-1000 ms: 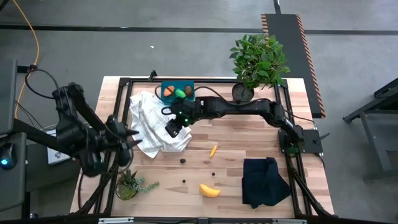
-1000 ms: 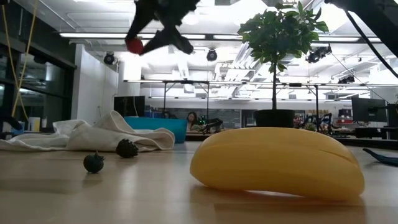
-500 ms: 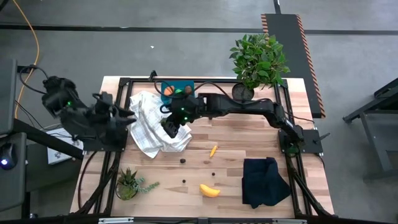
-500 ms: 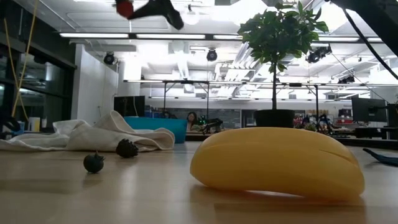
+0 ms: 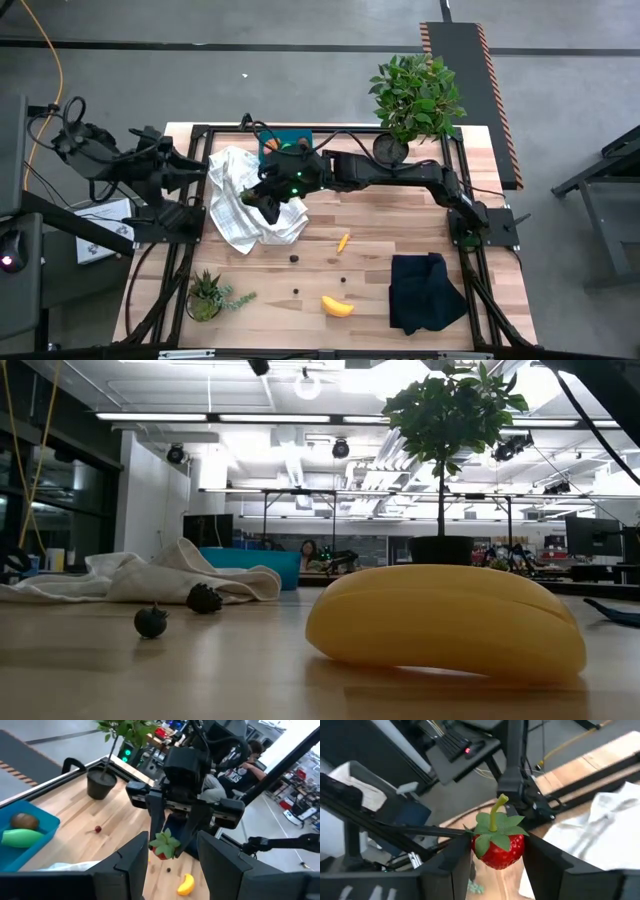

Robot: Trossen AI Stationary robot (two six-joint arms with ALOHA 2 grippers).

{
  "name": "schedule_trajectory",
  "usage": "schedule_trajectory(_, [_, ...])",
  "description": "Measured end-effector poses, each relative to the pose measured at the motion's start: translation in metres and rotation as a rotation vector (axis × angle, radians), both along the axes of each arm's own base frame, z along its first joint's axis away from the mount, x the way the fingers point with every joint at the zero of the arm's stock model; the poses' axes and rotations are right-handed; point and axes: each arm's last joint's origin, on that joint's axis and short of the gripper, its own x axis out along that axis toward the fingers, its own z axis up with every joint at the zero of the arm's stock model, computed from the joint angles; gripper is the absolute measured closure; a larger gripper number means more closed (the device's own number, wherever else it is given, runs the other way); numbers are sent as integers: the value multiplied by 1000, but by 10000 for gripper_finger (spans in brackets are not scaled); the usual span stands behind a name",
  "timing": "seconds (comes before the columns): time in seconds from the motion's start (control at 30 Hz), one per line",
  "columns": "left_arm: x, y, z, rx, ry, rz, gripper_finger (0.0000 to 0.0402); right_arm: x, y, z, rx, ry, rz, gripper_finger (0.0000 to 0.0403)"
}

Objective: Pick and placing Produce into tupperware
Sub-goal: Put the red strawberry into the blue bin

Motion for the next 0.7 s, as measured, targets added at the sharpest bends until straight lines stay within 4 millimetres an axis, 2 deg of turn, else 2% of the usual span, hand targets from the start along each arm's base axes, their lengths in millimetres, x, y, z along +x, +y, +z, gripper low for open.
schedule_trajectory(0.27, [2,0,6,-22,-70,48,245,3,2,9,-6,-101,63,254])
schedule_trajectory(0.5, [18,-10,7,-1,-51,65,245,2,3,11,-41,-121,101,254])
schedule_trajectory(0.6, [23,-13,6,4,-39,74,245,-1,4,14,-44,-112,121,254])
schedule_trajectory(0.7, [26,-15,6,4,-44,79,245,-10,4,25,-60,-130,133,254])
